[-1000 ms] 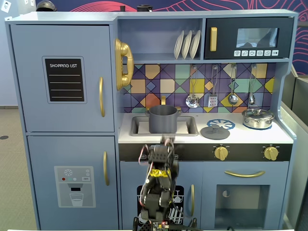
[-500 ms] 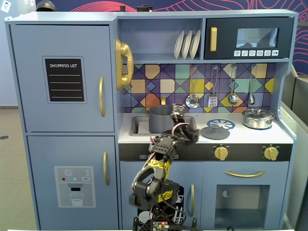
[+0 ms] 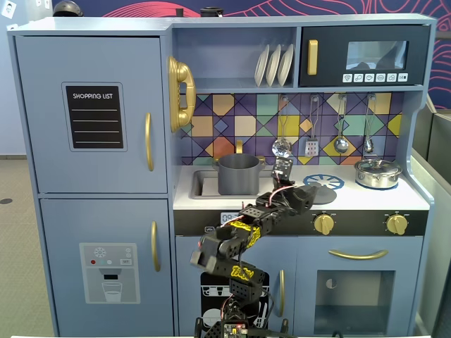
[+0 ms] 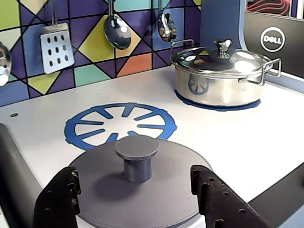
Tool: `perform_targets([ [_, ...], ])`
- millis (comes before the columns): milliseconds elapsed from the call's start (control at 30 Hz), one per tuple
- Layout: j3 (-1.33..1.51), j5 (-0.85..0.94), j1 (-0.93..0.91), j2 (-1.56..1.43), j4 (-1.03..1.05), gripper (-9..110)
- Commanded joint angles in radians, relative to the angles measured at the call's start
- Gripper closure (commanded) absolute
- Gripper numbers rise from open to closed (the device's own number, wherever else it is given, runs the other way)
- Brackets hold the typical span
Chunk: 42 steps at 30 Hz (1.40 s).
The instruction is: Pick up the lid from the counter and put it on the gray recipient
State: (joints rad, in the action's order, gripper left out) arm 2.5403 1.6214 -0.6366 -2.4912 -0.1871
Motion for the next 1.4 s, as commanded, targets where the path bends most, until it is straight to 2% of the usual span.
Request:
perform_targets([
  [0,-0.089,-0.014,-0.014,0.08,-0.069,77],
  [500,-0.284,-0.012,0.018,0.382,-0.184,80],
  [1233,-0.433,-0.02,0.038,0.64,-0.268,84],
  [1367,-0.453,-0.025,0.041,0.67,-0.276,90],
])
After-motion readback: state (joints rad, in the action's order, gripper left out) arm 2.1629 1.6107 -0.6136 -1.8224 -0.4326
